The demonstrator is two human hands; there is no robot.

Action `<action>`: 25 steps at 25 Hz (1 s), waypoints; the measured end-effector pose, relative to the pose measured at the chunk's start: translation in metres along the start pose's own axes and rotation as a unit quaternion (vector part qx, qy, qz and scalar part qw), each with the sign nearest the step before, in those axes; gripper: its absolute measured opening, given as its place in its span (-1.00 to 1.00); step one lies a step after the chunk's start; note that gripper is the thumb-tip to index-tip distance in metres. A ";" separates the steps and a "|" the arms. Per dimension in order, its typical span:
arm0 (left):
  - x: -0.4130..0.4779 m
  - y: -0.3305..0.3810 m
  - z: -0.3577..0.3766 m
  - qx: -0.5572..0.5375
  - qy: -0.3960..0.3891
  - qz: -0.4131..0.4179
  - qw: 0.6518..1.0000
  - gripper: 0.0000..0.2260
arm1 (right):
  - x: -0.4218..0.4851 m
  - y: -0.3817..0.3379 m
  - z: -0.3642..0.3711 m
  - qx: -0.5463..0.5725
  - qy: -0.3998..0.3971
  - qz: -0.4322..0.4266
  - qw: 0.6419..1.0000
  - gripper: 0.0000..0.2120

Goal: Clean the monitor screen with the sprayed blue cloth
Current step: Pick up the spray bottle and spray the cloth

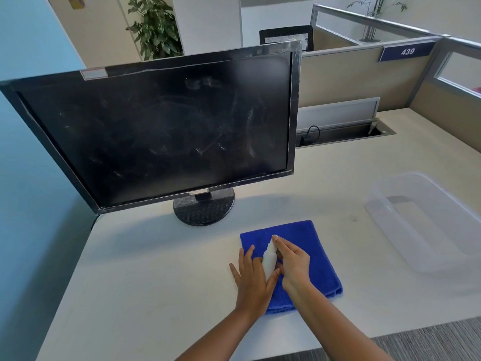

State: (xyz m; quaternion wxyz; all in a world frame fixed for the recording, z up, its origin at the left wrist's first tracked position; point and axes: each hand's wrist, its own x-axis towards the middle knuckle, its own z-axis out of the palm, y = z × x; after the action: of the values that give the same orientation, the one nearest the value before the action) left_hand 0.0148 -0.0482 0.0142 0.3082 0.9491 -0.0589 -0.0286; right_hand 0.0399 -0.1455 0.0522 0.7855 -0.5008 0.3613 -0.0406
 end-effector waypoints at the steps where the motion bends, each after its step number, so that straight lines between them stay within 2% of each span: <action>1: 0.000 0.001 -0.001 0.004 -0.001 0.001 1.000 -0.56 | 0.000 0.002 0.000 0.000 0.003 -0.008 1.000 -0.96; 7: -0.003 0.008 -0.009 0.040 -0.025 -0.017 0.999 -0.53 | -0.001 0.010 0.004 -0.074 0.031 -0.095 0.992 -0.98; 10: -0.002 0.009 -0.011 0.077 -0.047 -0.022 0.996 -0.51 | -0.006 0.013 0.007 -0.145 -0.011 -0.110 0.983 -0.88; 12: 0.000 0.005 -0.013 0.098 -0.065 0.009 0.993 -0.49 | -0.008 0.017 0.006 -0.192 -0.039 -0.108 0.975 -0.79; 14: 0.000 -0.006 -0.018 0.054 -0.080 0.043 0.994 -0.45 | -0.007 0.015 0.005 -0.174 -0.052 -0.082 0.980 -0.73; 16: 0.002 -0.024 -0.023 0.024 -0.080 0.070 0.994 -0.36 | -0.003 0.006 0.005 -0.121 -0.075 -0.034 0.989 -0.75; 18: 0.006 -0.044 -0.028 0.067 -0.063 0.078 0.993 -0.32 | 0.002 -0.005 0.003 -0.092 -0.089 0.032 0.991 -0.76; 19: 0.008 -0.053 -0.029 0.101 -0.051 0.080 0.990 -0.35 | 0.004 -0.010 0.002 -0.092 -0.098 0.071 0.988 -0.72; 22: 0.012 -0.065 -0.028 0.159 -0.036 0.093 0.982 -0.48 | 0.011 -0.017 0.003 -0.161 -0.132 0.154 0.966 -0.47; 25: 0.012 -0.065 -0.026 0.157 -0.027 0.100 0.982 -0.50 | 0.021 -0.022 0.012 -0.250 -0.134 0.161 0.945 -0.38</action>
State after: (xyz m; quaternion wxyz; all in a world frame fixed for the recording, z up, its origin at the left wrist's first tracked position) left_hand 0.0348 0.0182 -0.0034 0.1548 0.9738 -0.1660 -0.0140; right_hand 0.0695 -0.1563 0.0619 0.6726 -0.6168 0.3271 0.2455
